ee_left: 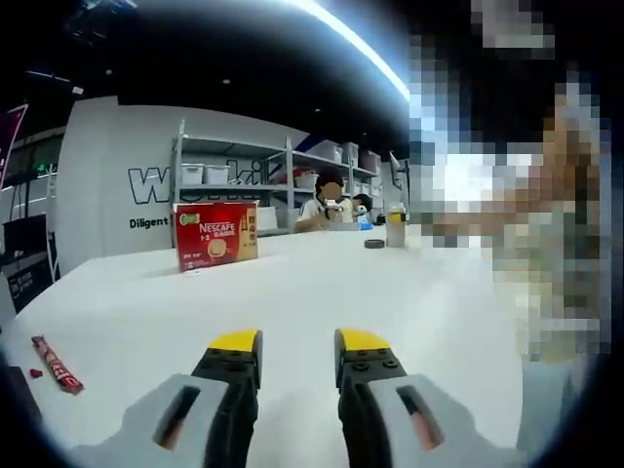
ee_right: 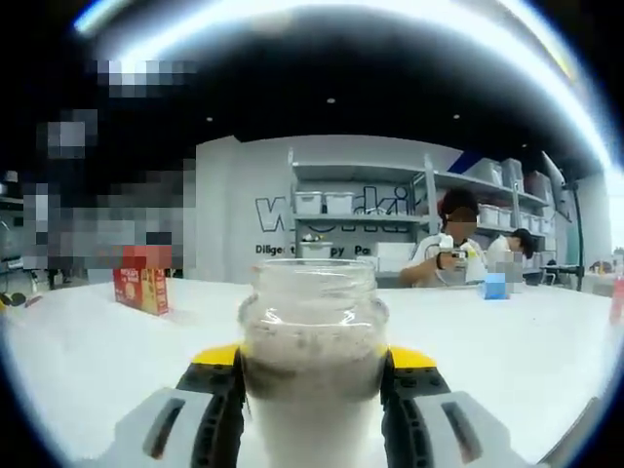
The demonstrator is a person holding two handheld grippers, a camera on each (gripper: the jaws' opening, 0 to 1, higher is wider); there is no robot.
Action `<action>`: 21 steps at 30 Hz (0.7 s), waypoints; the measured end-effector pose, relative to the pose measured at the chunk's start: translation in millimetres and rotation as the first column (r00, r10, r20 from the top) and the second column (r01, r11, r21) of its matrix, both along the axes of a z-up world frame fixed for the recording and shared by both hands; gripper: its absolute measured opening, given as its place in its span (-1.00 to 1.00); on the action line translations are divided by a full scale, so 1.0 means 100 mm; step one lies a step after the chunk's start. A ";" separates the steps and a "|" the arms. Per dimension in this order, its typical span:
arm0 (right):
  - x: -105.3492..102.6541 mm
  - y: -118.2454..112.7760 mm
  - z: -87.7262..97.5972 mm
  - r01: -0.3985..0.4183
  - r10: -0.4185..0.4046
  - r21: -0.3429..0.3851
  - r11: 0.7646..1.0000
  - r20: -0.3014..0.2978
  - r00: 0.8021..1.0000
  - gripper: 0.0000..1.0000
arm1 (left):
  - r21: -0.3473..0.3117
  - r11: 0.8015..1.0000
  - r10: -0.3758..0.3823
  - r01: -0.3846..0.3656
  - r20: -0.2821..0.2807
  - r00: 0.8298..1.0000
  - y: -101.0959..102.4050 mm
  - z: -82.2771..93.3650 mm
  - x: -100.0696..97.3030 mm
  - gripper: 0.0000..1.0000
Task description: Tear open the coffee pouch, take out the coffee, and pour the coffee from the pouch into the cup
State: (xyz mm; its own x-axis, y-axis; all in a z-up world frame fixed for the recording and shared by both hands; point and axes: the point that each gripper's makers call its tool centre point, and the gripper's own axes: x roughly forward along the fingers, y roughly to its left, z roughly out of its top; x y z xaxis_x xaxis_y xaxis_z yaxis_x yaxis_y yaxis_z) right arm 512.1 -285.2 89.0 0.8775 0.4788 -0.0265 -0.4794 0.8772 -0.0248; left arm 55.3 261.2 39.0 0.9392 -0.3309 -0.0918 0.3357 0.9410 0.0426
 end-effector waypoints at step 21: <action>-1.53 0.13 0.15 0.113 -0.119 0.070 0.991 0.092 0.989 0.53 | -0.027 1.000 0.007 -0.006 0.038 0.999 0.04 0.09 -0.01 -0.32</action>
State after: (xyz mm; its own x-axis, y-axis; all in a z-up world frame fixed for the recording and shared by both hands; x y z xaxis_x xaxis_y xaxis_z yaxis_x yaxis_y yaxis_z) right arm 359.5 -272.2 104.5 0.9243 0.3714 0.0877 -0.3722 0.9281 -0.0070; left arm 54.3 265.0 47.9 0.9439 -0.3269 -0.0471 0.3284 0.9441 0.0299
